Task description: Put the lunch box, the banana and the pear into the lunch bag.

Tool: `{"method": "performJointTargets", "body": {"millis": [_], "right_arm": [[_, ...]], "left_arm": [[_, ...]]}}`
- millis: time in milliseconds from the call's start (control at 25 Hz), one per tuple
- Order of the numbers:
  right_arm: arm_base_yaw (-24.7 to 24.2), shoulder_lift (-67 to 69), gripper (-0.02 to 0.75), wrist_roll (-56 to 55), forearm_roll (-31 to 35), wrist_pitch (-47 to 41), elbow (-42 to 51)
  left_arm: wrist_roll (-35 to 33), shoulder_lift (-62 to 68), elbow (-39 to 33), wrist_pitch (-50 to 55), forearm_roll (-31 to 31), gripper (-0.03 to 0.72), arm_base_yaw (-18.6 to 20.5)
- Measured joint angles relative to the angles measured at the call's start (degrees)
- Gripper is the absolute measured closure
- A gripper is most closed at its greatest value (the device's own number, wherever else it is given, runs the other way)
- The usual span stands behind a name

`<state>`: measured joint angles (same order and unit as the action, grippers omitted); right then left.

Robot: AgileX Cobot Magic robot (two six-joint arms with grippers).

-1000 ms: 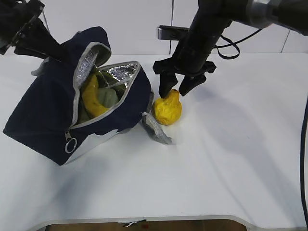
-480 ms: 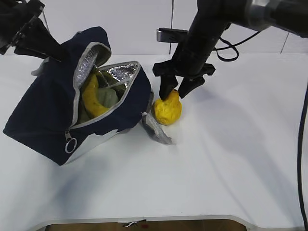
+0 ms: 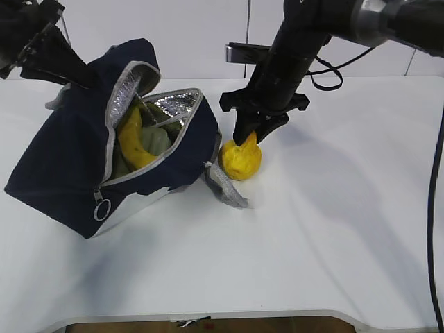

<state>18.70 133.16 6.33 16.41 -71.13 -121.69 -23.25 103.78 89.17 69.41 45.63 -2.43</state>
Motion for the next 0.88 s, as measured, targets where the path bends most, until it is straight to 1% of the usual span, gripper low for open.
{"method": "performJointTargets", "body": {"millis": [120,280,520,560,640,800,880], "right_arm": [[0.00,0.00,0.477,0.00,0.00,0.09,0.00],[0.00,-1.44,0.480,0.00,0.00,-0.02,0.00],[0.00,-10.27,0.482,-0.03,0.31,-0.14,0.00],[0.00,-11.19,0.482,-0.12,1.55,-0.14,0.00],[0.00,-12.06,0.482,-0.12,6.46,-0.25,0.00],[0.63,-11.14,0.484,4.48,20.56,-0.37,0.00],[1.33,-10.20,0.484,5.88,24.02,-0.37,0.00]], "left_arm": [[0.00,0.00,0.00,0.00,0.00,0.681,0.00],[0.00,0.00,0.00,0.00,0.00,0.681,0.00],[0.00,0.00,0.00,0.00,0.00,0.681,0.00],[0.00,0.00,0.00,0.00,0.00,0.681,0.00],[0.00,0.00,0.00,0.00,0.00,0.681,0.00],[0.00,0.00,0.00,0.00,0.00,0.681,0.00],[0.00,0.00,0.00,0.00,0.10,0.681,0.00]]}}
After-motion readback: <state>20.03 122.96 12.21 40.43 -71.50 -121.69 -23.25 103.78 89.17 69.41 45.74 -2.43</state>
